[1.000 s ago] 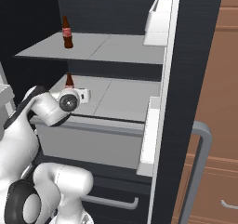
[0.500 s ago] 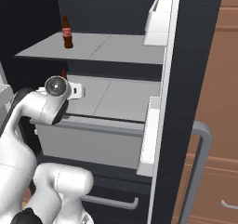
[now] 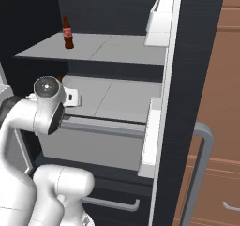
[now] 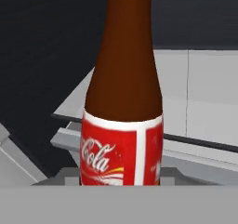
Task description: Open the fridge, grab two sodas, and place both sodas inside the bowl with ice on the dining counter.
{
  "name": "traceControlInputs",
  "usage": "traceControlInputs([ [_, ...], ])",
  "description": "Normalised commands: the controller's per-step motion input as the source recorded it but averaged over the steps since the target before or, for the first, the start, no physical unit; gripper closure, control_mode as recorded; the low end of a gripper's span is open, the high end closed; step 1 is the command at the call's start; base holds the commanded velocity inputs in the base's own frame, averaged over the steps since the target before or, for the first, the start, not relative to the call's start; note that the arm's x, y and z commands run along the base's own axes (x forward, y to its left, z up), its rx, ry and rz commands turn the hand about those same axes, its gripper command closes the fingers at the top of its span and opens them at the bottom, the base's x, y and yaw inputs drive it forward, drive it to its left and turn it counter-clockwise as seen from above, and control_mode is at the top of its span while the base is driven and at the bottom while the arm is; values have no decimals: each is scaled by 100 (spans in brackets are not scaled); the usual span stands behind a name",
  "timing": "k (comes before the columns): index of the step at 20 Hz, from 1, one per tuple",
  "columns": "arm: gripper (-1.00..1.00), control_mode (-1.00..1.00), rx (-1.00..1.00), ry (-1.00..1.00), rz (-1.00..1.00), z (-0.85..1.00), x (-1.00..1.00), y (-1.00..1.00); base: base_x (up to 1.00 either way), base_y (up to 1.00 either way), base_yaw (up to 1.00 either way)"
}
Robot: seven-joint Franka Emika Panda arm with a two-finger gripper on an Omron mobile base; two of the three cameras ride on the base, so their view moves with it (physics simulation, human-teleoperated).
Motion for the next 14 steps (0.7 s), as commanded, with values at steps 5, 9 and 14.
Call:
traceControlInputs([
  [5, 100, -100, 0, 0, 0, 11, -88, -27, 0, 0, 0],
  [9, 100, -100, 0, 1, 0, 18, -85, -19, 0, 0, 0],
  [14, 100, -100, 0, 4, 0, 17, -80, -7, 0, 0, 0],
])
